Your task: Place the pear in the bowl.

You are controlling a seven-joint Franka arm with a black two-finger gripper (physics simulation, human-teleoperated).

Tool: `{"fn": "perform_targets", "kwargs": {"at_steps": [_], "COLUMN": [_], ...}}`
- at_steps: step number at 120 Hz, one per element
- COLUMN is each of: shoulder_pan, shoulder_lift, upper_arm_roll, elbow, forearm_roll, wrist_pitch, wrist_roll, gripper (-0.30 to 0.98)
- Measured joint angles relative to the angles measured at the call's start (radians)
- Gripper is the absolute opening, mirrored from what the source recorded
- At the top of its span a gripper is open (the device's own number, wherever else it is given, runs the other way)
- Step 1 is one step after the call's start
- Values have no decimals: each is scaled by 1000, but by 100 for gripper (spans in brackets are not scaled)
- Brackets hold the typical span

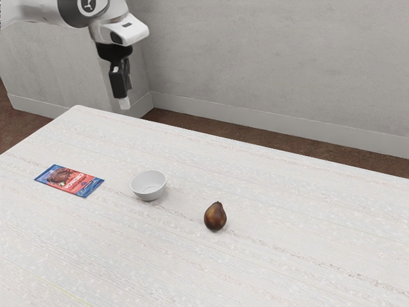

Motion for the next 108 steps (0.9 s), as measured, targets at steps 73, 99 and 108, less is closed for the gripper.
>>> {"fn": "perform_targets", "kwargs": {"at_steps": [73,99,108], "shoulder_pan": [-19,-23,-30], "shoulder_lift": [300,433,463], "upper_arm_roll": [-104,-113,-114], "elbow": [129,167,175], "forearm_roll": [-120,-181,-192], "wrist_pitch": [27,50,57], "wrist_roll": [231,232,233], "gripper": [68,68,68]}}
